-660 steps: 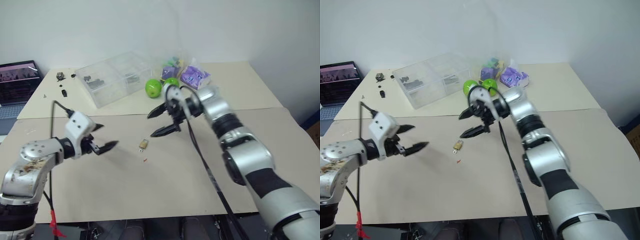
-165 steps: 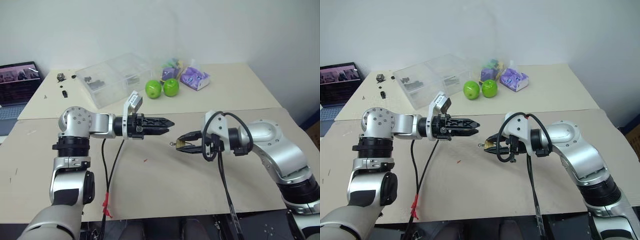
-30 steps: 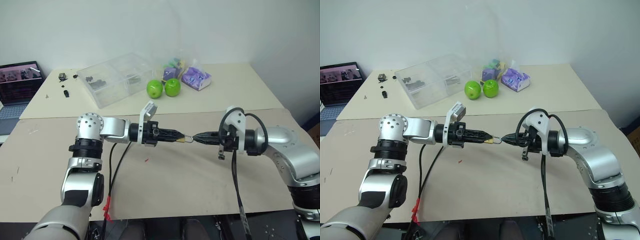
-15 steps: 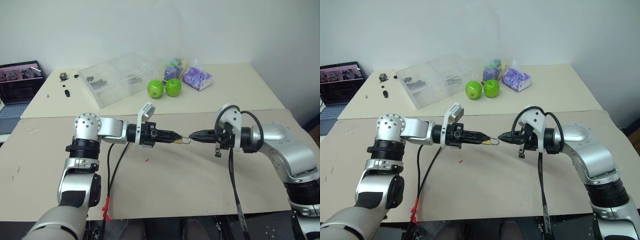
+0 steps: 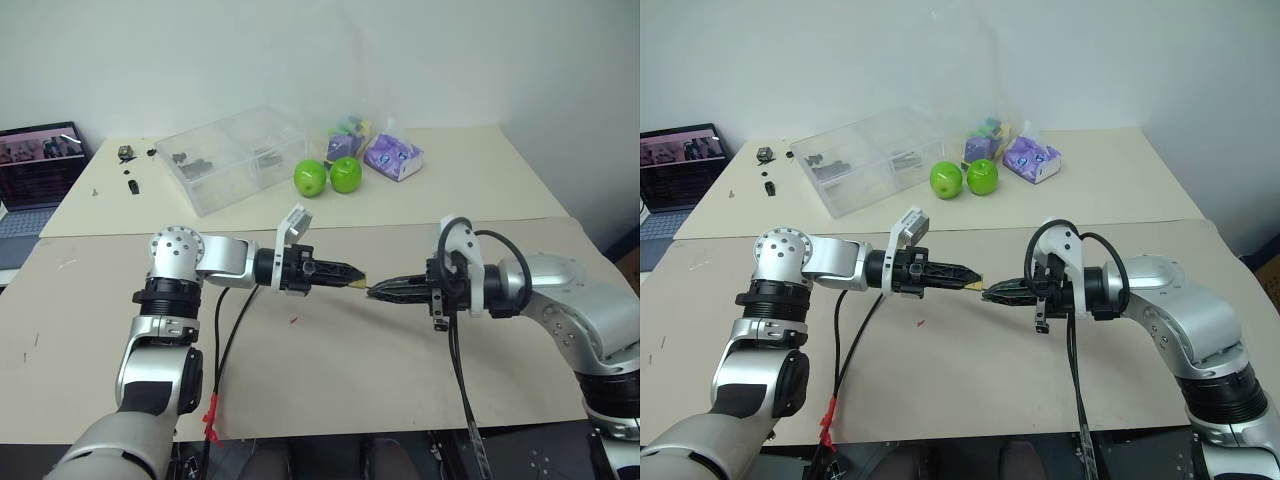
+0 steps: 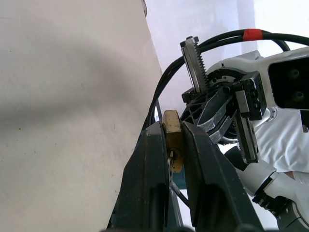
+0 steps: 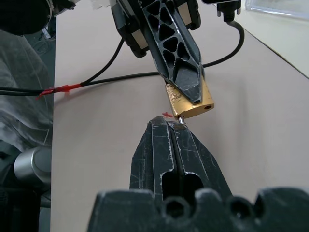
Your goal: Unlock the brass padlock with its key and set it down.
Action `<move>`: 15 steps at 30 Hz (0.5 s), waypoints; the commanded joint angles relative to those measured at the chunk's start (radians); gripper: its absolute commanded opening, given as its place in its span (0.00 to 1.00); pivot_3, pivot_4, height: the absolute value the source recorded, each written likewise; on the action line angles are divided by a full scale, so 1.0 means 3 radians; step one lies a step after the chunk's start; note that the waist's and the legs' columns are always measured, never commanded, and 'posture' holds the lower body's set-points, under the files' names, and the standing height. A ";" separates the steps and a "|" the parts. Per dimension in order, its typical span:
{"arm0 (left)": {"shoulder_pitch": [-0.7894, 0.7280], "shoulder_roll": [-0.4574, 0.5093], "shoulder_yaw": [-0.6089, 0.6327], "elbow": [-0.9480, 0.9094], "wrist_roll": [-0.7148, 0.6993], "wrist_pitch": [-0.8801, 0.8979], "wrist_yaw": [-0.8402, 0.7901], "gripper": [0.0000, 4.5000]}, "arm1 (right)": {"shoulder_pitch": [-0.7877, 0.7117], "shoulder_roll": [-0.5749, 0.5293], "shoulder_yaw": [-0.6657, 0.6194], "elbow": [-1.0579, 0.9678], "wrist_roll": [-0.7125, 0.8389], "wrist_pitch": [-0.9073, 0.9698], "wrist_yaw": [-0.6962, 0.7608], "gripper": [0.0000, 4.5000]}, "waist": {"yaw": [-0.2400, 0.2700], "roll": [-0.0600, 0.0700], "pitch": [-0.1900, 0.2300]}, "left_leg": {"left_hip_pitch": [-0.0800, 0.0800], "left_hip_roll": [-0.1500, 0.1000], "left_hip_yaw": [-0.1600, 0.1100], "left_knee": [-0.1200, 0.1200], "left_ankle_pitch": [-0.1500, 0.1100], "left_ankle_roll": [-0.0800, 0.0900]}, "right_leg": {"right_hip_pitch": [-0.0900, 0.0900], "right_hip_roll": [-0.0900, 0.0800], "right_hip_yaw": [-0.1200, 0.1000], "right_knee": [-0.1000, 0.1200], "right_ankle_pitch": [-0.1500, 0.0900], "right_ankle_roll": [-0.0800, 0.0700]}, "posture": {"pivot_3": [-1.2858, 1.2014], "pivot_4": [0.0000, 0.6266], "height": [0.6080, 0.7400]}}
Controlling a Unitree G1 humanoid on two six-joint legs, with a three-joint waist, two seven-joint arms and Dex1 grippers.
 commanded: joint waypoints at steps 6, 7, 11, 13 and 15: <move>-0.0020 0.0012 0.0059 -0.0093 0.0035 0.0011 -0.0058 0.01 | 0.0067 -0.0162 -0.0085 -0.0088 0.0000 -0.0085 0.0096 0.00 | -0.0006 0.0000 0.0000 | 0.0000 0.0000 0.0005 0.0000 0.0000 0.0000 | 0.0000 0.0001 0.0000 0.0000 0.0000 0.0000 | 0.52 0.24 1.00; 0.0010 0.0059 0.0051 -0.0125 0.0097 0.0011 -0.0073 0.01 | 0.0053 -0.0212 -0.0153 -0.0054 0.0036 -0.0058 0.0134 0.00 | -0.0006 0.0000 0.0000 | 0.0001 0.0000 0.0005 0.0000 0.0000 0.0000 | 0.0000 0.0001 0.0000 0.0001 0.0000 0.0000 | 0.52 0.24 1.00; 0.0109 0.0230 0.0025 -0.0202 0.0299 0.0011 -0.0176 0.01 | 0.0000 -0.0442 -0.0392 0.0091 0.0147 0.0034 0.0276 0.00 | -0.0004 0.0000 0.0000 | 0.0000 0.0000 0.0009 -0.0001 0.0000 0.0000 | 0.0000 0.0001 0.0000 0.0000 0.0000 0.0000 | 0.52 0.24 1.00; 0.0169 0.0307 -0.0016 -0.0240 0.0417 0.0011 -0.0254 0.01 | -0.0013 -0.0562 -0.0493 0.0136 0.0224 0.0083 0.0355 0.00 | -0.0002 -0.0001 0.0000 | 0.0000 0.0000 0.0010 -0.0001 0.0000 0.0000 | 0.0000 0.0001 0.0000 -0.0001 0.0000 0.0000 | 0.52 0.24 1.00; 0.0236 0.0347 -0.0067 -0.0299 0.0560 0.0011 -0.0325 0.01 | -0.0024 -0.0616 -0.0537 0.0140 0.0283 0.0129 0.0371 0.00 | -0.0001 0.0000 0.0000 | 0.0001 0.0000 0.0011 -0.0002 0.0000 0.0001 | 0.0000 0.0001 0.0000 -0.0002 0.0000 0.0000 | 0.52 0.24 1.00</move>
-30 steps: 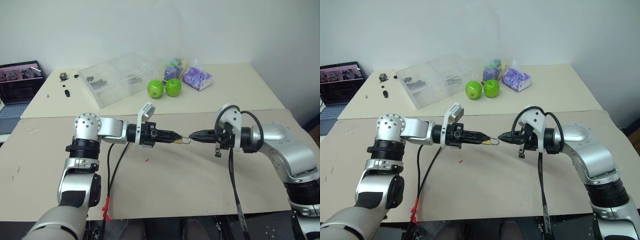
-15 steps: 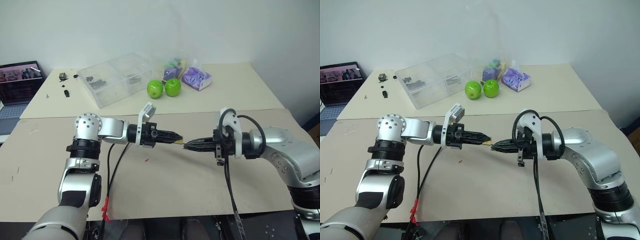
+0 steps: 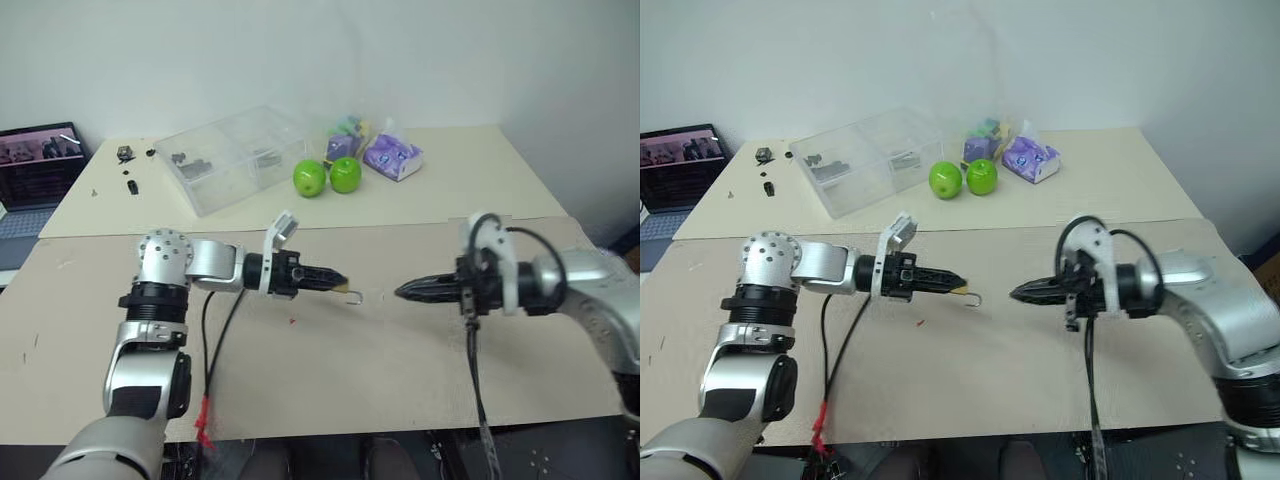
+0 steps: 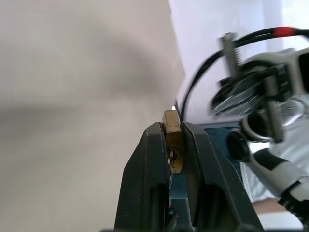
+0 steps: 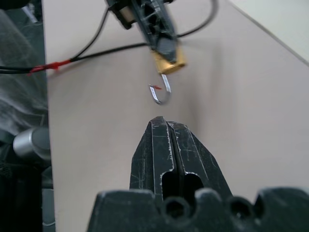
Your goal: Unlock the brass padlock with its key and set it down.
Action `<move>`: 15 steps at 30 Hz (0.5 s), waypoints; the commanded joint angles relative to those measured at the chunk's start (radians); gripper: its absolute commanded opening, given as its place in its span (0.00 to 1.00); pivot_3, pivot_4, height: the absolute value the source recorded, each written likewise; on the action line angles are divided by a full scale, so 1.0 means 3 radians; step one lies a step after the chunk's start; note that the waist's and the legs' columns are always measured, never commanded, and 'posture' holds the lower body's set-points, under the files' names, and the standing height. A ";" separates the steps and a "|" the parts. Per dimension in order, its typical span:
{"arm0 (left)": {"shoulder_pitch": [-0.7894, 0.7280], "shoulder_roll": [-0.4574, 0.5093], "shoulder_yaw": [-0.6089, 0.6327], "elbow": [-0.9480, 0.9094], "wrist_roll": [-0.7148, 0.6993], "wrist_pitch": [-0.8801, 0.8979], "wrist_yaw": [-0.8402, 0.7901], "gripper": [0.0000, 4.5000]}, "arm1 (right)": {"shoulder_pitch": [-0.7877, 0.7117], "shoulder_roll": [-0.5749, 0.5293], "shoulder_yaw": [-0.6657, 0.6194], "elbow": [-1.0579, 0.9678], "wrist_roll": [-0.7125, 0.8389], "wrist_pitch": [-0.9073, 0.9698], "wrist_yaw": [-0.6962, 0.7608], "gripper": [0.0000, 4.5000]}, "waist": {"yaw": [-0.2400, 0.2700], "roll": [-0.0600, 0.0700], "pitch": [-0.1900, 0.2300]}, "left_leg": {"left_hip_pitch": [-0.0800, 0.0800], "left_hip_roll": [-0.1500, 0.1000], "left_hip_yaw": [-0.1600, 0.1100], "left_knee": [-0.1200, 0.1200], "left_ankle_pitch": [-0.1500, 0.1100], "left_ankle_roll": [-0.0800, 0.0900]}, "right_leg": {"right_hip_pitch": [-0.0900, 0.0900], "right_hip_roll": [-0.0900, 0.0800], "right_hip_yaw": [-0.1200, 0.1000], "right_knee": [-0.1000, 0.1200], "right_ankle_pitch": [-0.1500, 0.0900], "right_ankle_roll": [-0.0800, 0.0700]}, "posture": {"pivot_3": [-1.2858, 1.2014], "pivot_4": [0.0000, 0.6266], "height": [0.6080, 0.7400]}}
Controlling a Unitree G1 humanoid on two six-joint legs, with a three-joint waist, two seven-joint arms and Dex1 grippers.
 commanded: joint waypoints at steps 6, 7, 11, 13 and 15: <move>0.0260 -0.0093 -0.0105 -0.0155 0.0586 -0.0013 -0.0250 0.01 | -0.0133 -0.0090 -0.0173 -0.0121 0.0219 0.0158 -0.0027 0.00 | 0.0000 0.0000 0.0000 | 0.0000 0.0001 0.0000 0.0001 0.0000 0.0000 | 0.0001 0.0000 0.0000 0.0000 0.0000 0.0000 | 0.52 0.24 1.00; 0.0288 -0.0120 -0.0118 -0.0164 0.0652 -0.0026 -0.0275 0.01 | -0.0147 -0.0070 -0.0174 -0.0142 0.0252 0.0186 -0.0049 0.00 | 0.0000 0.0000 0.0000 | 0.0000 0.0001 0.0001 0.0001 0.0000 0.0000 | 0.0001 0.0000 0.0000 0.0000 0.0000 0.0000 | 0.52 0.24 1.00; 0.0457 -0.0184 -0.0298 -0.0268 0.0973 -0.0109 -0.0385 0.01 | -0.0149 -0.0021 -0.0165 -0.0296 0.0371 0.0269 -0.0143 0.00 | 0.0000 -0.0001 0.0000 | -0.0001 0.0001 0.0000 0.0000 0.0000 0.0000 | 0.0001 0.0000 0.0000 -0.0001 0.0000 0.0000 | 0.52 0.24 1.00; 0.0481 -0.0207 -0.0300 -0.0242 0.1089 -0.0147 -0.0424 0.01 | -0.0151 -0.0014 -0.0176 -0.0316 0.0400 0.0286 -0.0186 0.00 | 0.0003 -0.0001 0.0000 | -0.0001 0.0002 0.0001 0.0000 0.0000 0.0000 | 0.0001 -0.0001 0.0000 -0.0001 0.0000 0.0000 | 0.52 0.24 1.00; 0.0480 -0.0227 -0.0272 -0.0224 0.1167 -0.0151 -0.0470 0.01 | -0.0166 0.0007 -0.0200 -0.0307 0.0468 0.0336 -0.0238 0.00 | 0.0004 -0.0001 0.0000 | -0.0001 0.0001 0.0001 0.0001 0.0000 0.0000 | 0.0001 -0.0001 0.0000 0.0000 0.0000 0.0000 | 0.52 0.24 1.00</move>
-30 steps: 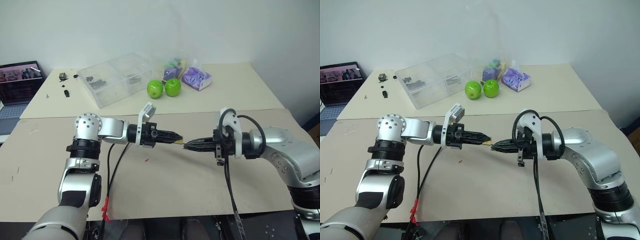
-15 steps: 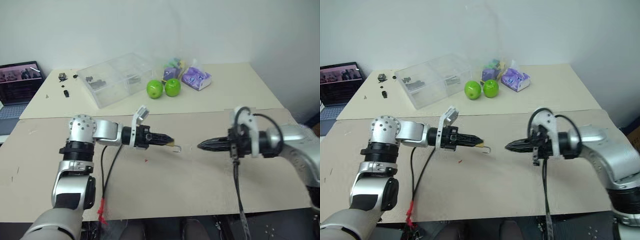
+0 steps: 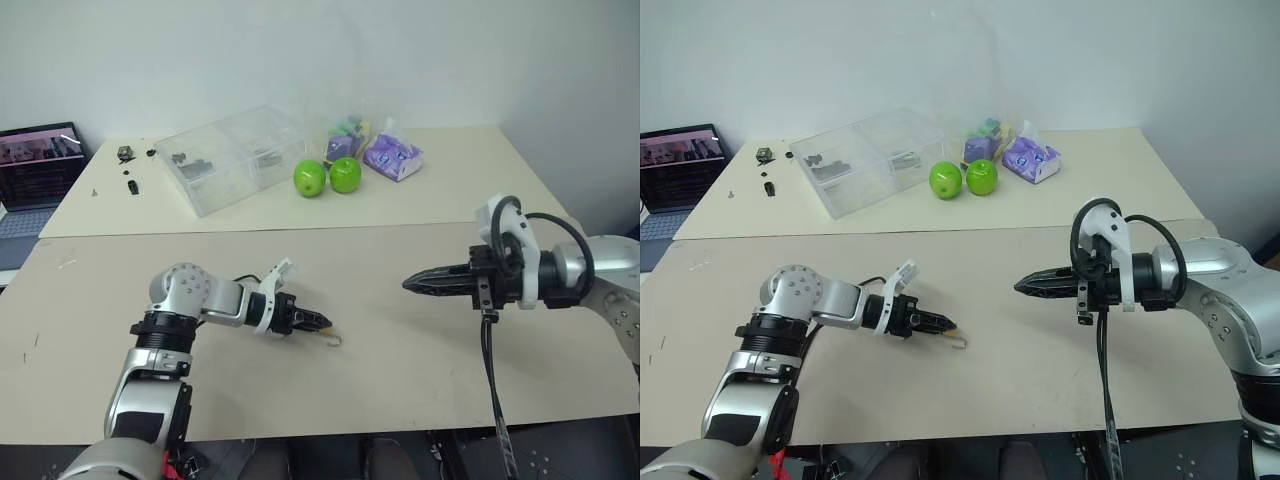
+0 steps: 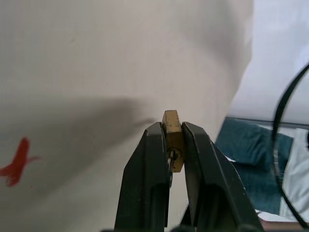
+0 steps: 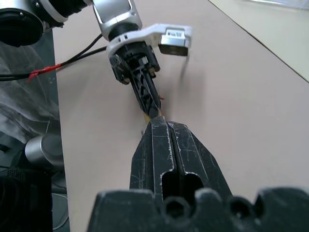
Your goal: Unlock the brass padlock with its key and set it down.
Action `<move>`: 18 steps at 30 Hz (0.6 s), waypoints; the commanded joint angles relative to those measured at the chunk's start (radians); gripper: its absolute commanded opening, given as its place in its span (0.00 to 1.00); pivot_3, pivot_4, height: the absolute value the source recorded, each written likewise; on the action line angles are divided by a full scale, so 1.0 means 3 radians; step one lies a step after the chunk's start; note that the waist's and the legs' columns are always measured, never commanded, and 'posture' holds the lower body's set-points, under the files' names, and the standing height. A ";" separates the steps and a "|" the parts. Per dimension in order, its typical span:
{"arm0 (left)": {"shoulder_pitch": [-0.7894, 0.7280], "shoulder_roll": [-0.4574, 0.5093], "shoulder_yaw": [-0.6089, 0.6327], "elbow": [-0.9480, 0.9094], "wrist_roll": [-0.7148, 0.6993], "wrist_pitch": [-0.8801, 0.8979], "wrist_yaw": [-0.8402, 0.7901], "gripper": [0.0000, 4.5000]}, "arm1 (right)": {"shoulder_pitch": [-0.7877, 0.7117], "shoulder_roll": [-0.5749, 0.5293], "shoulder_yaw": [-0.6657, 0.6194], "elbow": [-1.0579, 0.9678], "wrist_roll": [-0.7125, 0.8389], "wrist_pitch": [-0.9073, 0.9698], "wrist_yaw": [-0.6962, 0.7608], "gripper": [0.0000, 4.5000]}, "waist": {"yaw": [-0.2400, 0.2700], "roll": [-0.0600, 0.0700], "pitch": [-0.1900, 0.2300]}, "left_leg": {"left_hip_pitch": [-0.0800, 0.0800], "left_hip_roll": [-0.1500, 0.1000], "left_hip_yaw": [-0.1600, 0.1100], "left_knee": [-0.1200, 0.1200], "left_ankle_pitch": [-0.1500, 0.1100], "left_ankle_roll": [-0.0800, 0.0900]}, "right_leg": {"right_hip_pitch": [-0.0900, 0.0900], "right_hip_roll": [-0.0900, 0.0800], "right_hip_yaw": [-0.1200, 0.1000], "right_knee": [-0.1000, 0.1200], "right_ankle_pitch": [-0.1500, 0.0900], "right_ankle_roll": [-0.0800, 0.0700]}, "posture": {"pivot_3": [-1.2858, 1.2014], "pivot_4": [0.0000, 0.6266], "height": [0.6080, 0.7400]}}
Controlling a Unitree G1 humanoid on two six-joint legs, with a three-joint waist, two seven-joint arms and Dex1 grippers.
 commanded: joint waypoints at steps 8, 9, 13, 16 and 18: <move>-0.0095 -0.0079 0.0165 -0.0009 0.0336 -0.0040 -0.0313 0.01 | -0.0110 0.0055 -0.0133 -0.0082 0.0214 0.0007 -0.0118 0.47 | -0.0001 0.0000 0.0000 | 0.0000 0.0000 0.0001 0.0000 0.0000 0.0001 | 0.0001 0.0001 -0.0001 0.0000 0.0000 0.0000 | 0.52 0.24 1.00; -0.0091 -0.0075 0.0155 -0.0004 0.0376 -0.0074 -0.0345 0.01 | -0.0124 0.0065 -0.0119 -0.0083 0.0203 -0.0007 -0.0128 0.54 | -0.0001 0.0000 0.0000 | 0.0000 0.0000 0.0001 0.0000 0.0000 0.0001 | 0.0001 0.0000 -0.0001 0.0000 0.0000 0.0000 | 0.52 0.24 1.00; -0.0064 -0.0091 0.0205 0.0087 0.0508 -0.0136 -0.0420 0.01 | -0.0151 0.0116 -0.0096 -0.0094 0.0218 -0.0005 -0.0161 0.84 | -0.0003 0.0000 0.0000 | 0.0000 0.0000 0.0001 0.0000 0.0000 0.0001 | 0.0001 0.0001 -0.0001 0.0000 0.0000 0.0000 | 0.52 0.24 1.00; -0.0030 -0.0106 0.0267 0.0138 0.0578 -0.0116 -0.0443 0.01 | -0.0160 0.0143 -0.0086 -0.0103 0.0211 -0.0017 -0.0164 0.98 | -0.0002 0.0000 0.0000 | 0.0000 0.0001 0.0001 0.0000 0.0000 0.0001 | 0.0000 0.0001 -0.0001 0.0000 0.0000 0.0000 | 0.52 0.24 1.00; -0.0009 -0.0098 0.0298 0.0151 0.0617 -0.0076 -0.0452 0.23 | -0.0176 0.0161 -0.0084 -0.0094 0.0211 -0.0014 -0.0167 1.00 | -0.0003 0.0000 0.0000 | 0.0000 0.0001 0.0001 0.0000 0.0000 0.0001 | 0.0001 0.0001 -0.0001 0.0000 0.0000 0.0000 | 0.52 0.24 1.00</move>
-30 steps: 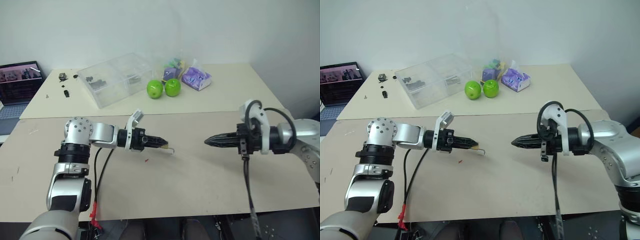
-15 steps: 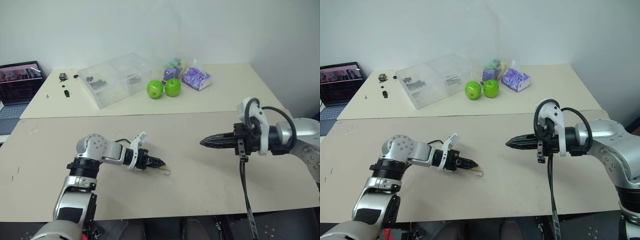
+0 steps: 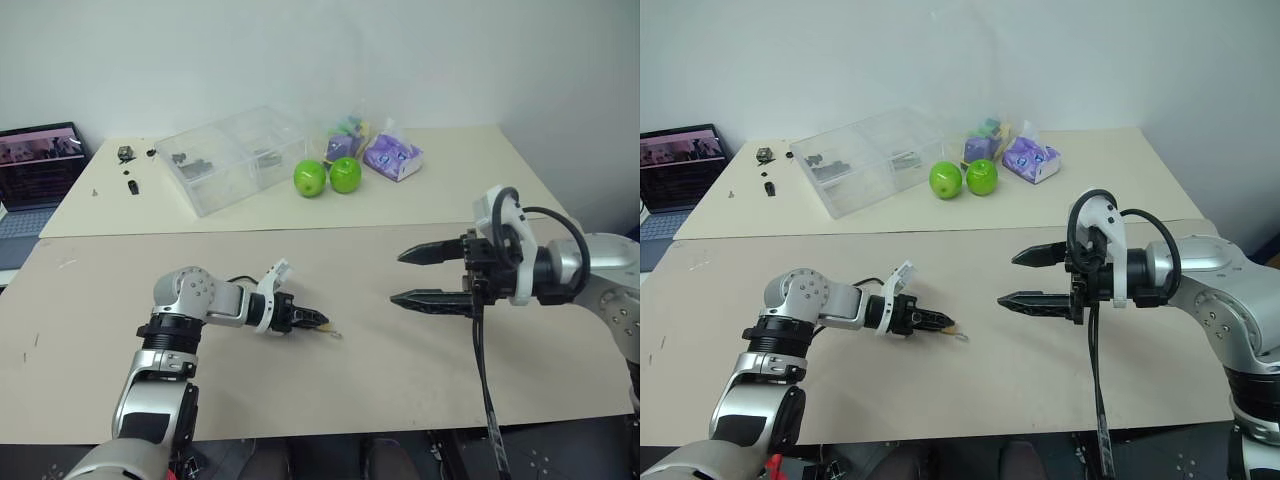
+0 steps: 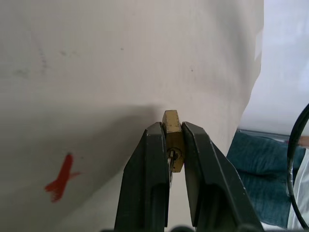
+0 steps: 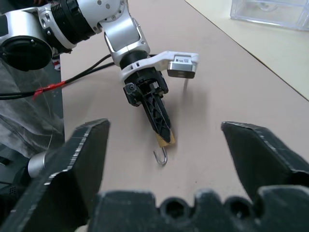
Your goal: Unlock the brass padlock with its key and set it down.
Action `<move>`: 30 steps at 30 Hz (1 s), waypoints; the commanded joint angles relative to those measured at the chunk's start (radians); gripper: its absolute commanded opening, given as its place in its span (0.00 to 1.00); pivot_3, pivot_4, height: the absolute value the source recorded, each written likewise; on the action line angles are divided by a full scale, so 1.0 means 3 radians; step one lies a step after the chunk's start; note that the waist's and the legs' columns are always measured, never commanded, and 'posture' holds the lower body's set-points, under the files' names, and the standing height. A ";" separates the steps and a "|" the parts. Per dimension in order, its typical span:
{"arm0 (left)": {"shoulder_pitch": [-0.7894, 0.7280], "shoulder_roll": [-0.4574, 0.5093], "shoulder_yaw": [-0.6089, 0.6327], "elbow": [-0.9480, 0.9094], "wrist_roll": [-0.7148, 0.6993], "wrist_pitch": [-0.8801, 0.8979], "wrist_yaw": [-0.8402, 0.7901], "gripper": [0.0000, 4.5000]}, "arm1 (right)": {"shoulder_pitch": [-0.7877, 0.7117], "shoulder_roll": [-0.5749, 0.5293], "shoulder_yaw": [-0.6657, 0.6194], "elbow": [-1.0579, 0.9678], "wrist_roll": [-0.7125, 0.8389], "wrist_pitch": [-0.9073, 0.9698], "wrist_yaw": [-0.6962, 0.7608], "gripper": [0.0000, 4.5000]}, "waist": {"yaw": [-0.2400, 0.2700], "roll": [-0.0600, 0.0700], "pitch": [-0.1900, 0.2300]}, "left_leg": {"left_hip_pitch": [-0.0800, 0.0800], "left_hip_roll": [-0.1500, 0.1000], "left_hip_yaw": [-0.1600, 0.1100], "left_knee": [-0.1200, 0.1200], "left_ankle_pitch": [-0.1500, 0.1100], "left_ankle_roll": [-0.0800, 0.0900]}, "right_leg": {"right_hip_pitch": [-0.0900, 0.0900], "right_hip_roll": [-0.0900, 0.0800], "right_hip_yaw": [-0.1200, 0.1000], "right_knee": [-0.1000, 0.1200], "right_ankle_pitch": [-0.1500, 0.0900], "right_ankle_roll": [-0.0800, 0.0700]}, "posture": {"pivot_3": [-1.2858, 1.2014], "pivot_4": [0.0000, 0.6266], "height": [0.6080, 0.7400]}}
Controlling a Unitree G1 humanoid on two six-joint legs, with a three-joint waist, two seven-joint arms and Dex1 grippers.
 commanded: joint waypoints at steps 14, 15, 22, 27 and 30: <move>0.0286 0.0847 0.0024 -0.0449 0.0188 -0.0002 -0.0570 1.00 | -0.0112 -0.0040 0.0102 -0.0006 -0.0011 -0.0052 0.0219 1.00 | -0.0066 0.0002 -0.0003 | 0.0007 0.0010 0.0000 -0.0003 -0.0001 0.0001 | -0.0001 0.0010 0.0001 0.0003 0.0000 0.0000 | 0.52 0.24 1.00; 0.0344 0.1028 -0.0147 -0.0551 0.0274 -0.0147 -0.0694 1.00 | -0.0117 -0.0033 0.0114 0.0014 -0.0046 -0.0077 0.0209 1.00 | -0.0072 0.0002 -0.0003 | 0.0006 0.0009 0.0000 -0.0003 -0.0001 0.0001 | -0.0002 0.0010 0.0001 0.0005 0.0000 0.0000 | 0.52 0.24 1.00; 0.0579 0.1652 -0.0534 -0.1452 0.0823 -0.2104 -0.1801 1.00 | -0.0061 -0.0041 0.0211 0.0078 -0.0348 -0.0362 0.0294 1.00 | -0.0063 0.0002 -0.0003 | 0.0003 0.0010 0.0002 -0.0008 -0.0001 0.0000 | -0.0007 0.0006 0.0009 -0.0002 0.0002 -0.0006 | 0.52 0.24 1.00; 0.0656 0.1502 -0.0467 -0.1712 0.1740 -0.3758 -0.1445 1.00 | 0.0113 -0.0105 -0.0032 -0.0022 -0.0141 -0.0160 0.0262 1.00 | 0.0071 0.0003 -0.0004 | -0.0003 0.0015 0.0001 -0.0009 -0.0001 0.0000 | -0.0004 0.0001 0.0004 -0.0045 0.0010 -0.0022 | 0.52 0.24 1.00; 0.0857 0.1664 -0.0397 -0.2009 0.1663 -0.3829 -0.1739 1.00 | 0.0255 -0.0133 -0.0363 -0.0106 0.0056 -0.0057 0.0144 1.00 | 0.0081 0.0004 -0.0004 | -0.0014 0.0014 0.0007 -0.0009 -0.0002 0.0001 | -0.0008 -0.0002 0.0013 -0.0048 0.0014 -0.0023 | 0.52 0.24 1.00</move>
